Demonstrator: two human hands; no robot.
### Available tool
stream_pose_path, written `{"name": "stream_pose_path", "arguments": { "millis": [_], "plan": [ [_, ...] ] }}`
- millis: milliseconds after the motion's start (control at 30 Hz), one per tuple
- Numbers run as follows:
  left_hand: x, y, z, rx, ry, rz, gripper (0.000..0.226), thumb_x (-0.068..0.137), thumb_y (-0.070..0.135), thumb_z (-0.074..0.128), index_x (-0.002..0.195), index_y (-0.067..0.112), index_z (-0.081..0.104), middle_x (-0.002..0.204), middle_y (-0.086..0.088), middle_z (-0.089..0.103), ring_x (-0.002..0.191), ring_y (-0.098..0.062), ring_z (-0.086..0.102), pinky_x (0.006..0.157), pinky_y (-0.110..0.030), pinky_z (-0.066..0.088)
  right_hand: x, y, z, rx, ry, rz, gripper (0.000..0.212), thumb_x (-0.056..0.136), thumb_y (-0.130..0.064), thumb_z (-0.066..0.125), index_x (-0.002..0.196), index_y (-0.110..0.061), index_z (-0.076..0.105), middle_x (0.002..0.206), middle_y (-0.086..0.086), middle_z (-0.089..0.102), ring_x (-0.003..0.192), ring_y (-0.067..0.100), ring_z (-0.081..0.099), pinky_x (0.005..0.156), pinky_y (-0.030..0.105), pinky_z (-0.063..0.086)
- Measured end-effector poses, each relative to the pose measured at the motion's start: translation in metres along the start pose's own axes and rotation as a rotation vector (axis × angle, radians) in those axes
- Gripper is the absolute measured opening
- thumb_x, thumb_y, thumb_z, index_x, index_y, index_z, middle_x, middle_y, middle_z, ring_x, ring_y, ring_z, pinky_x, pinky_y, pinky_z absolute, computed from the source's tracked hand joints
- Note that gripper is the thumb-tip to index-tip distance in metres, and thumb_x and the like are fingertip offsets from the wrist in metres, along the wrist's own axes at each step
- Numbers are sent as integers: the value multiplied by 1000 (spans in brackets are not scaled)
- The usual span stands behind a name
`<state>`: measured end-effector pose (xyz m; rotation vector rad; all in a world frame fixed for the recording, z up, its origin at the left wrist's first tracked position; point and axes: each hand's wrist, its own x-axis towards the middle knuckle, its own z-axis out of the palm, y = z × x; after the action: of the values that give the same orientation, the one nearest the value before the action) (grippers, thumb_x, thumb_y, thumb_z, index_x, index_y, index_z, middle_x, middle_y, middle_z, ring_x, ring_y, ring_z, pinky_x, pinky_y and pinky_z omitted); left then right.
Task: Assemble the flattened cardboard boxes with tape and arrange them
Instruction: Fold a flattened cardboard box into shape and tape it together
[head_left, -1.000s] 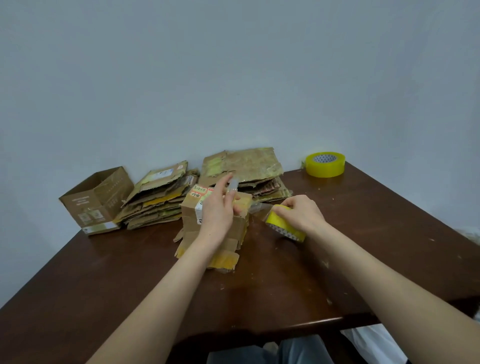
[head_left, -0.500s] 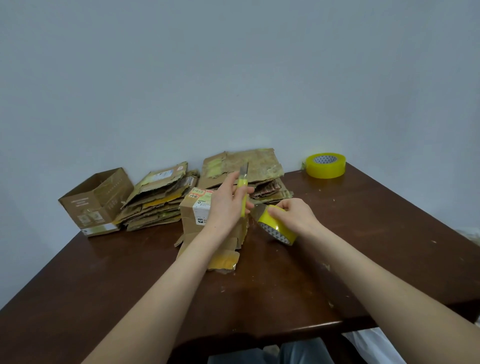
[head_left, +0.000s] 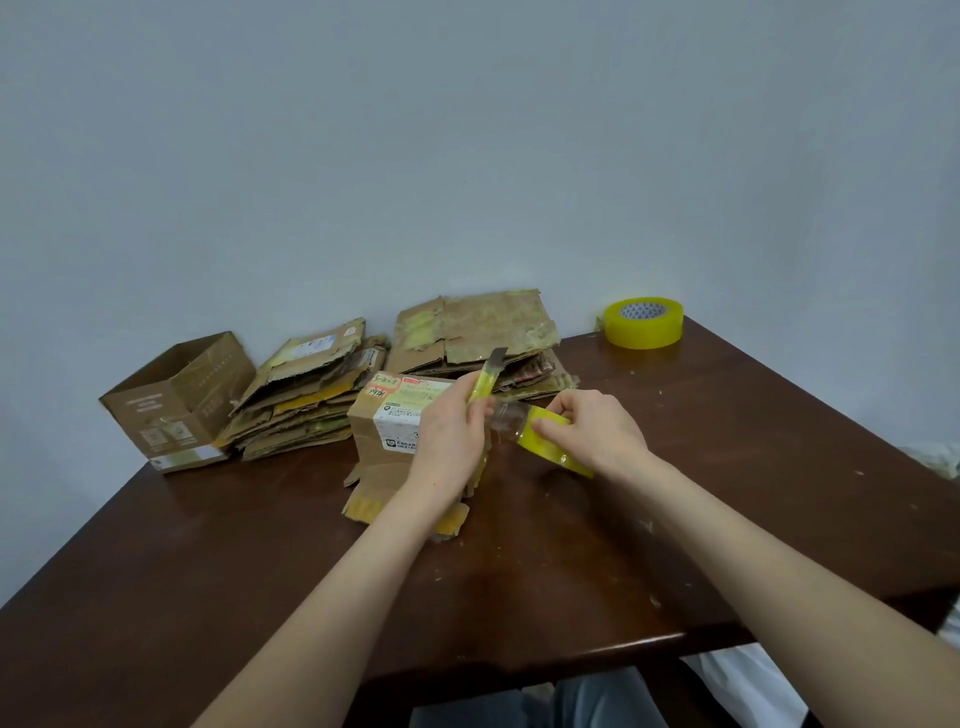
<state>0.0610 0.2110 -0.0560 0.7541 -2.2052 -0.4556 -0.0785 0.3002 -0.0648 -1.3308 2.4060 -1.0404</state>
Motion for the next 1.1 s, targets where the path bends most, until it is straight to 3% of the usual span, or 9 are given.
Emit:
{"name": "stream_pose_path", "arguments": {
  "millis": [133, 333, 467, 533, 700, 800, 967, 1100],
  "plan": [
    [-1, 4, -1, 2, 49, -2, 25, 99, 15, 46, 120, 13, 60, 97, -1, 69, 87, -13, 61, 68, -19, 39, -7, 2, 2, -75, 31, 29, 10, 88, -41, 56, 86, -31, 56, 101, 0, 66, 95, 24, 60, 67, 31, 43],
    [-5, 14, 8, 0, 17, -15, 25, 99, 14, 45, 119, 14, 60, 97, 4, 68, 87, -6, 58, 70, -15, 37, -14, 11, -2, -218, 116, 99, 24, 90, -35, 52, 110, -22, 54, 106, 6, 65, 96, 29, 60, 68, 31, 39],
    [-7, 13, 10, -15, 9, -34, 21, 98, 16, 48, 115, 16, 60, 95, 6, 70, 86, -5, 62, 65, -9, 39, -14, 13, -3, -232, 99, 64, 35, 95, -40, 48, 129, -35, 50, 116, 7, 65, 105, 30, 60, 75, 33, 44],
    [-9, 12, 9, -48, 12, -48, 17, 97, 17, 50, 111, 16, 59, 92, 5, 70, 81, -2, 63, 65, -4, 40, -15, 9, -3, -271, 77, 58, 34, 96, -47, 46, 128, -40, 53, 118, 5, 65, 109, 29, 59, 80, 33, 45],
    [-14, 12, 1, 22, 25, -10, 6, 94, 18, 56, 99, 20, 60, 81, 11, 61, 73, 1, 53, 67, -11, 39, -15, 3, 1, -271, 63, 40, 25, 96, -47, 45, 115, -42, 61, 111, 1, 67, 105, 26, 61, 75, 31, 42],
    [-13, 9, -2, 115, 26, -21, 13, 94, 20, 57, 104, 15, 65, 89, 8, 59, 82, -4, 48, 67, -13, 30, -12, -1, 4, -208, 119, 62, 24, 95, -48, 47, 109, -39, 64, 106, 0, 68, 101, 26, 62, 72, 30, 40],
    [-12, 7, -3, 181, -8, -5, 24, 93, 20, 57, 113, 16, 68, 106, 2, 67, 98, -13, 58, 81, -20, 38, -8, -8, 6, -211, 182, 108, 24, 96, -48, 48, 104, -38, 67, 101, -3, 69, 97, 23, 63, 68, 28, 39],
    [-16, 9, -2, 216, -8, 28, 24, 91, 19, 59, 113, 17, 67, 104, 4, 68, 95, -11, 58, 76, -17, 37, -4, -13, 6, -201, 170, 132, 21, 95, -46, 51, 100, -38, 70, 99, -4, 70, 96, 22, 64, 67, 27, 40]
  ]
}}
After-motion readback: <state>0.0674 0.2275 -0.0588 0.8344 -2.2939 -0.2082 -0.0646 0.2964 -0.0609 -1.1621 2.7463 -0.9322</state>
